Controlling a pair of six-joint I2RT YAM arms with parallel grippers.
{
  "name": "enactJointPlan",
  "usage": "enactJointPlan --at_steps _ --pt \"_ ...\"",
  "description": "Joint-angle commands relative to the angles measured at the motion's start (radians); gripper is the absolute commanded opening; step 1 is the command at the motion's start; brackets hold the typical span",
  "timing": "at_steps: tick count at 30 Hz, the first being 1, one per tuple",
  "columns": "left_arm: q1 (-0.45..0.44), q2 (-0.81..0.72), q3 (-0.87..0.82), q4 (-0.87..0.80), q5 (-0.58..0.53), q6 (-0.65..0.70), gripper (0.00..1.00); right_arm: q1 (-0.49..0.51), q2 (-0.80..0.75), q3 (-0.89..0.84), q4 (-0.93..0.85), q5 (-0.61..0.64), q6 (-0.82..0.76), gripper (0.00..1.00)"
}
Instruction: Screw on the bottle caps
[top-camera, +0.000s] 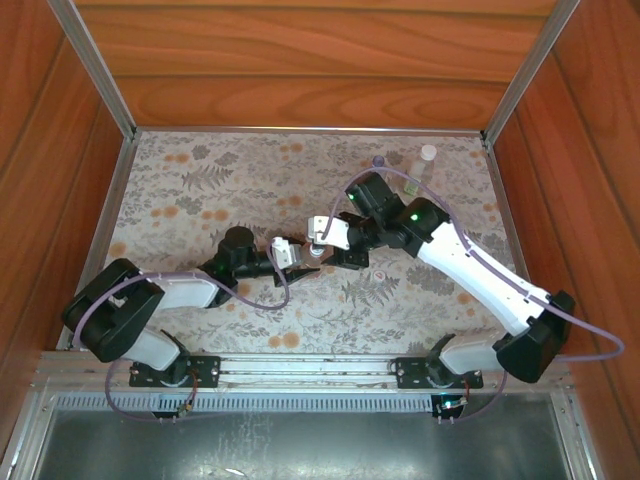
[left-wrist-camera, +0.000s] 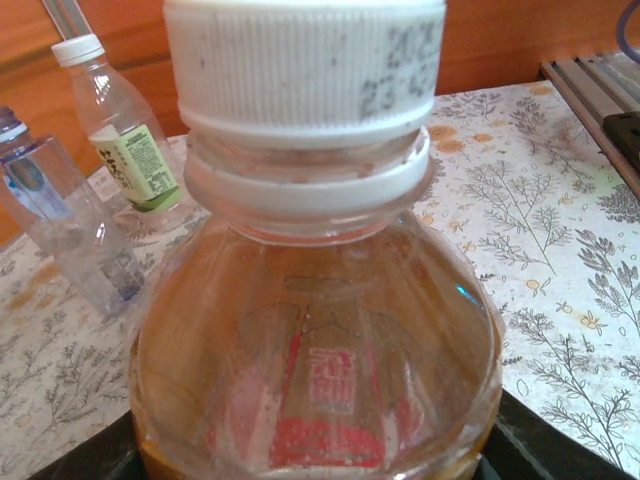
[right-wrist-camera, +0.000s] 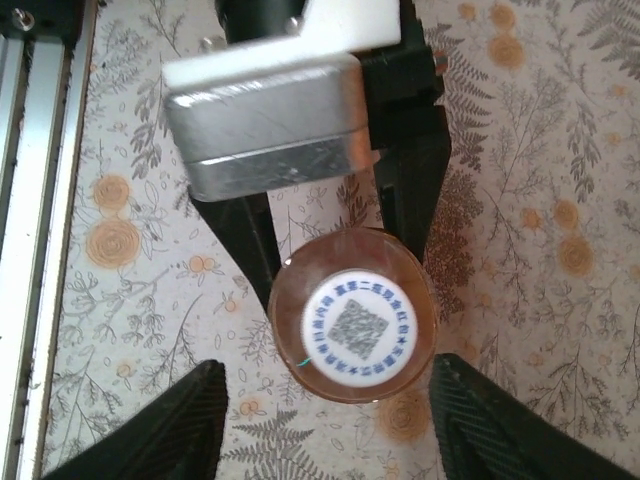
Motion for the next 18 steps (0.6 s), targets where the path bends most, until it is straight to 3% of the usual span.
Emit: enactJointPlan --at_steps 1,13,18 --pt "-0.007 -0.032 -0.011 -0.055 0.002 0.046 0.56 0.013 0.031 0.043 -0.046 -0.001 -0.047 0.51" --pt "-0.007 -0.069 -0.024 -0.091 -0.006 0.047 0.56 0.04 0.081 0.054 -0.013 -0.02 -0.011 0.42" --pt "-0.008 -0.072 -0.022 -0.096 -0.033 0.037 0.56 0.04 0.075 0.042 0.017 0.003 0.044 0.22"
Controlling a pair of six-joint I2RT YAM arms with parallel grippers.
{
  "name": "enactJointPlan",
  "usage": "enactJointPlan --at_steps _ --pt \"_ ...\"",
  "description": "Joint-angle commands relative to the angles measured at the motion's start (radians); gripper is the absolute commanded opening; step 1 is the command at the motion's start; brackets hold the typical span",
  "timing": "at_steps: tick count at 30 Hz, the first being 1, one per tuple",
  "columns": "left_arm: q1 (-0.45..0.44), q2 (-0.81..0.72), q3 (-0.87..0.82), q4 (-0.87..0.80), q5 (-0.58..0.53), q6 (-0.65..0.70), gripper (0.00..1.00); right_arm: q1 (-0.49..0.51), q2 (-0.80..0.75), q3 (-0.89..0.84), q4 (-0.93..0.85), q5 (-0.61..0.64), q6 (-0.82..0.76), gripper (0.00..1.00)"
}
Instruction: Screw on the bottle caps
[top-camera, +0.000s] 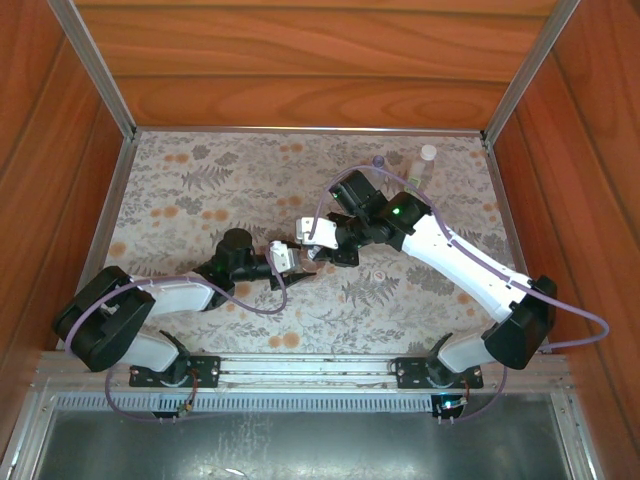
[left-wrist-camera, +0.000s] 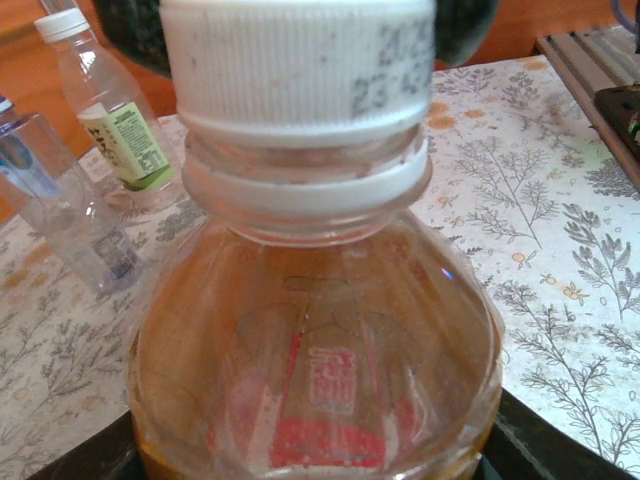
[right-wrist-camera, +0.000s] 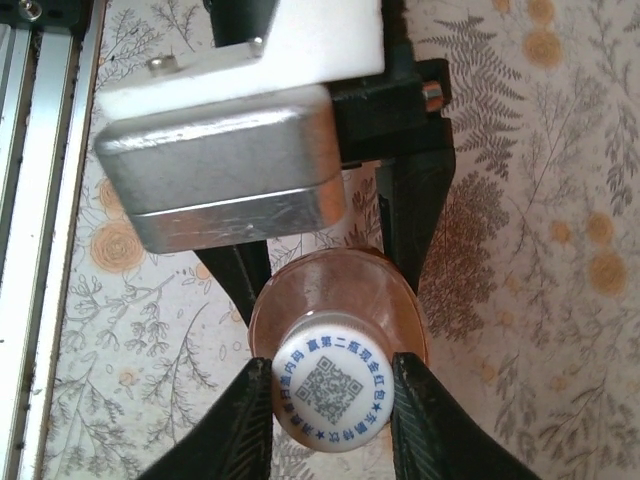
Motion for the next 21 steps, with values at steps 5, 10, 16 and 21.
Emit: enactJointPlan --at_steps 5,10,16,21 --pt "-0.004 -0.031 0.009 -0.01 -0.166 -0.042 0.56 0.005 -0.006 -0.007 0.086 0.089 0.312 0.12" --pt "-0.024 -0.05 0.03 -0.011 -0.374 -0.066 0.56 0.005 0.004 -0.005 0.148 0.283 0.885 0.08" --pt "-0.075 -0.056 0.05 -0.01 -0.565 0.003 0.55 0.005 0.003 -0.055 0.137 0.28 1.366 0.15" --pt "-0.075 -0.073 0.029 -0.012 -0.533 0.005 0.56 0.004 -0.119 -0.145 0.271 0.254 1.125 0.52"
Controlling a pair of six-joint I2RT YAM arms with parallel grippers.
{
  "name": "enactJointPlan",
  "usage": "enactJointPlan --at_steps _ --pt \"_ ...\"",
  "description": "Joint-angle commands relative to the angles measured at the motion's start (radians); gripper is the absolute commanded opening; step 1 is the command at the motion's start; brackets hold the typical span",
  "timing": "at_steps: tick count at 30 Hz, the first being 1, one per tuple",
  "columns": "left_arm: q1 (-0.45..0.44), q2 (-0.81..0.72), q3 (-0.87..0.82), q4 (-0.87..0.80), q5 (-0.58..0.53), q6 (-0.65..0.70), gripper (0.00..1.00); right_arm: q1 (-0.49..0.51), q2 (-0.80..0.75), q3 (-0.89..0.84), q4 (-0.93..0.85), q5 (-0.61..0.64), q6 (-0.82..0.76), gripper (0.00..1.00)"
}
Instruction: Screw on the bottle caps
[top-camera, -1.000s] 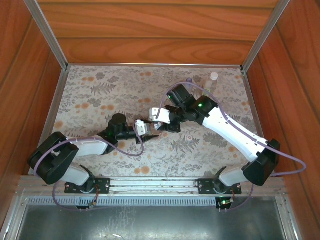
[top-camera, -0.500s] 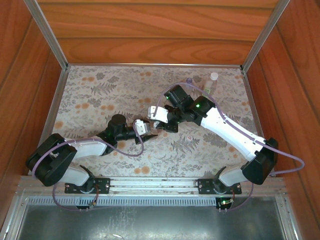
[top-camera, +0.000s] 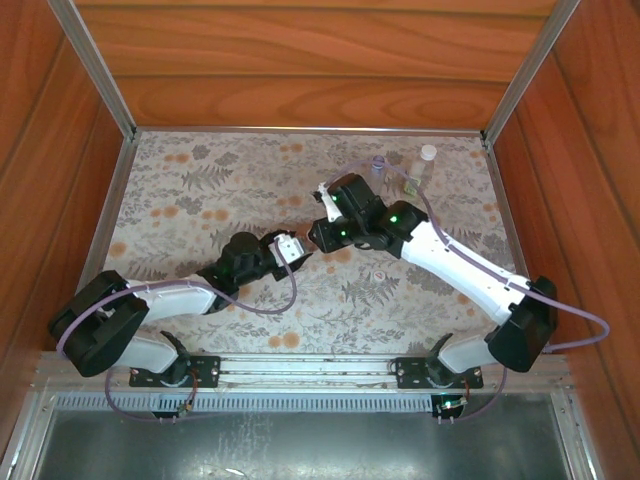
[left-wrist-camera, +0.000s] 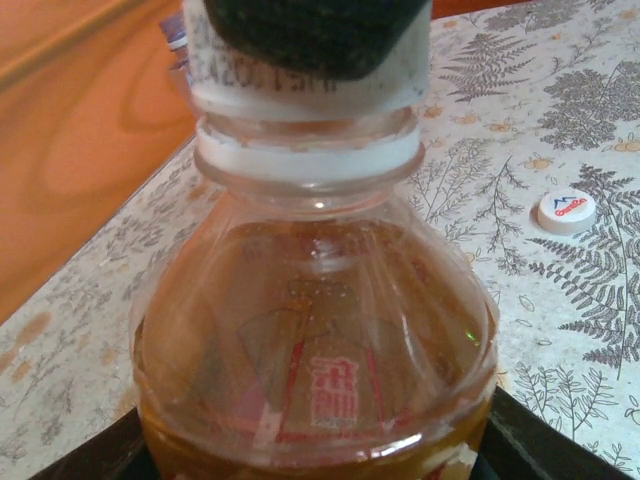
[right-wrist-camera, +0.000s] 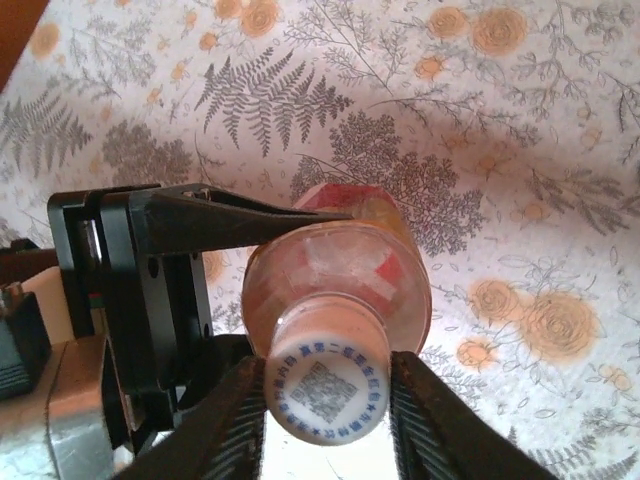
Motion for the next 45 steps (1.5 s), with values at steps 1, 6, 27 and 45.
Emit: enactJointPlan --at_steps 1,6,27,45 --pt "0.0 -0.049 -0.004 0.026 -0.026 0.012 0.56 -0.003 -0.106 -0.057 0.064 -0.019 -0.141 0.59" --pt "0.004 -0.13 -0.049 -0.03 0.165 0.024 0.56 -0.002 -0.287 -0.185 0.105 -0.094 -0.709 0.73" --pt "0.002 -0.211 -0.037 -0.223 0.462 0.115 0.56 0.093 -0.055 0.137 -0.371 -0.263 -1.404 0.59" --pt "0.001 -0.262 -0.053 -0.258 0.388 0.12 0.56 0.102 0.037 0.185 -0.358 -0.289 -1.309 0.25"
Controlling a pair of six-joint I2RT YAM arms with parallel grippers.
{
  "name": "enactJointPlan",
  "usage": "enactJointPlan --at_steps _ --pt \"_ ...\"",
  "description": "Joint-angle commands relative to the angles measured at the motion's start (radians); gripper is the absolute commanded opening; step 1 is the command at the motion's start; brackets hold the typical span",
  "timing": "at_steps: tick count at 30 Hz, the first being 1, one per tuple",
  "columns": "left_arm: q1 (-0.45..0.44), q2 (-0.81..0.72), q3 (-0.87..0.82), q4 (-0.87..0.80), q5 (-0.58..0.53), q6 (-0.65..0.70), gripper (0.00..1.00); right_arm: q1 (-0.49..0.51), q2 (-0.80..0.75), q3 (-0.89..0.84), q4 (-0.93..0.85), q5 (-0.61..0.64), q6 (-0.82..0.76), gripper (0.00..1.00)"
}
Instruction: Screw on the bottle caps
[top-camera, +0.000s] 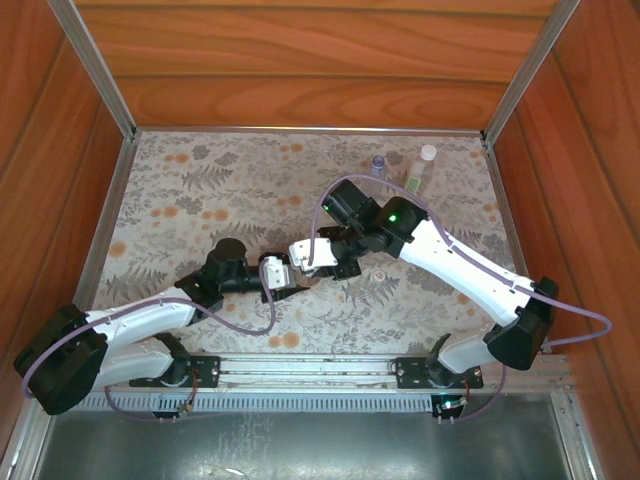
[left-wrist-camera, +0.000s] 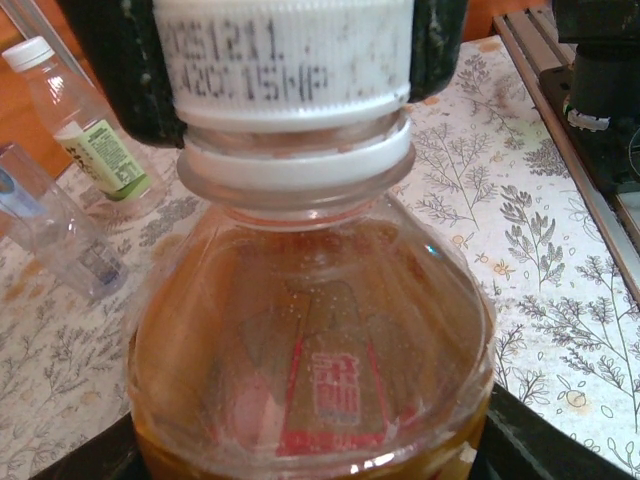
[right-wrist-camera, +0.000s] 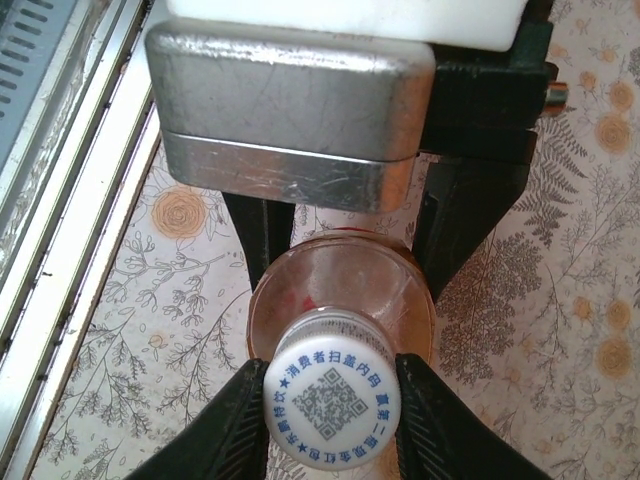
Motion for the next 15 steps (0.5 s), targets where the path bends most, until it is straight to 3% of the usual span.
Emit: enactJointPlan --at_steps 1,4,6,12,15 --pt "-0.001 -0.01 0.004 -0.001 -0.059 0.025 0.56 0.009 -0.003 0.015 0.004 -0.027 0.096 0.21" --pt "0.0 0.001 0.021 0.001 -0.157 0.005 0.55 0.008 -0.019 -0.017 0.076 0.017 0.323 0.1" --pt "-0.001 0.009 0.037 0.001 -0.234 -0.01 0.55 0.009 -0.02 -0.026 0.152 0.116 0.612 0.02" --pt "0.0 0.063 0.089 0.001 -0.345 0.042 0.55 0.008 -0.027 -0.067 0.255 0.224 1.24 0.0" --pt "0.001 0.075 0.106 0.001 -0.367 0.075 0.55 0.007 -0.065 -0.131 0.273 0.34 1.563 0.0"
